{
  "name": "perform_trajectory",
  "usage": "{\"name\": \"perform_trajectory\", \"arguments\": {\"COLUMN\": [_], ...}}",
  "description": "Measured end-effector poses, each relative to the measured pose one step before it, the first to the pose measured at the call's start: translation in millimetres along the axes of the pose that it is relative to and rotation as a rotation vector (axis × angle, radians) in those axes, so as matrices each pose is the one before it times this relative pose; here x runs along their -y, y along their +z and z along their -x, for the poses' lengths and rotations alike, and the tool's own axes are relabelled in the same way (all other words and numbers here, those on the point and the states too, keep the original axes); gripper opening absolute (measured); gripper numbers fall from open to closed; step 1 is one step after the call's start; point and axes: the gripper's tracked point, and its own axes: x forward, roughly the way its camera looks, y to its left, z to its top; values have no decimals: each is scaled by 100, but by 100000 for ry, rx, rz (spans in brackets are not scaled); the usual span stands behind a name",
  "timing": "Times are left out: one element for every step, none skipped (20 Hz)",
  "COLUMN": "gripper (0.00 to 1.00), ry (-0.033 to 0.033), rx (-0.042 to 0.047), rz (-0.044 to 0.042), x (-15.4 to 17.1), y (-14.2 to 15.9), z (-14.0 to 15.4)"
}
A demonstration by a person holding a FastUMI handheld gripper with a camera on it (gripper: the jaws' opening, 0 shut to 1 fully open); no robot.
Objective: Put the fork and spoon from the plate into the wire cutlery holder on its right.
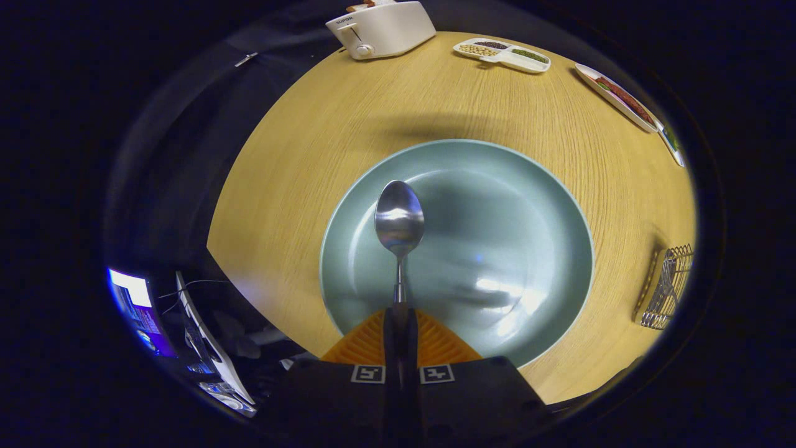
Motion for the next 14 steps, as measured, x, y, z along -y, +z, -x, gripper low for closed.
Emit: {"name": "perform_trajectory", "arguments": {"gripper": [5, 5, 5, 5, 5, 5, 5, 5, 5, 5, 5, 5, 5, 5], "ry": [-255, 577, 965, 506, 618, 553, 545, 603, 758, 589, 279, 15, -810, -1696], "rx": [561, 772, 623, 61, 505, 250, 217, 325, 462, 125, -188, -246, -831, -1202], "rz": [-457, -1381, -1412, -711, -166, 410, 865, 756, 342, 29, -260, 30, 844, 1755], "x": [407, 209, 171, 177, 213, 222, 237, 272, 352, 518, 592, 821, 1137, 1430], "y": [187, 98, 205, 100, 124, 63, 18, -10, 35, -59, -115, 8, -124, -280], "z": [423, 541, 565, 660, 850, 966, 1167, 1300, 1408, 1543, 1562, 1482, 1491, 1503]}}
